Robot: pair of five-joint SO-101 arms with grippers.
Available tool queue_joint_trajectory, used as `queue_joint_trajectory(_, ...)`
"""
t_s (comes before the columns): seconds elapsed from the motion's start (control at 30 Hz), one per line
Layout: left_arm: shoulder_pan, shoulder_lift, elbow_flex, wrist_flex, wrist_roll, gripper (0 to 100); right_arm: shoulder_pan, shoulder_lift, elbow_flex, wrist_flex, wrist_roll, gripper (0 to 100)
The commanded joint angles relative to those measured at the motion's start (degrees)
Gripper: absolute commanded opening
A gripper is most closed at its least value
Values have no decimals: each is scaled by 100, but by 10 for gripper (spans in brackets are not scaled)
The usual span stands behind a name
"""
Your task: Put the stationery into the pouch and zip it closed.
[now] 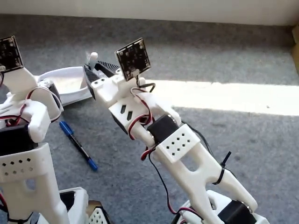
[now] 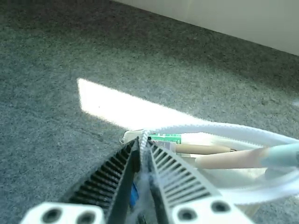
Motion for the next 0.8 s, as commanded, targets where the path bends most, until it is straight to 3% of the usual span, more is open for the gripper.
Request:
queue_joint_trajectory(0.0, -48, 13, -4, -79, -44, 18, -154, -22, -338, 31, 334, 7)
queue_joint_trajectory(0.23, -48, 13, -4, -79, -44, 18, -163, 163, -338, 119, 334, 5)
queue_joint_trajectory(0.77, -48, 13, 4, -79, -44, 18, -180, 1727, -2993, 3319, 299, 5)
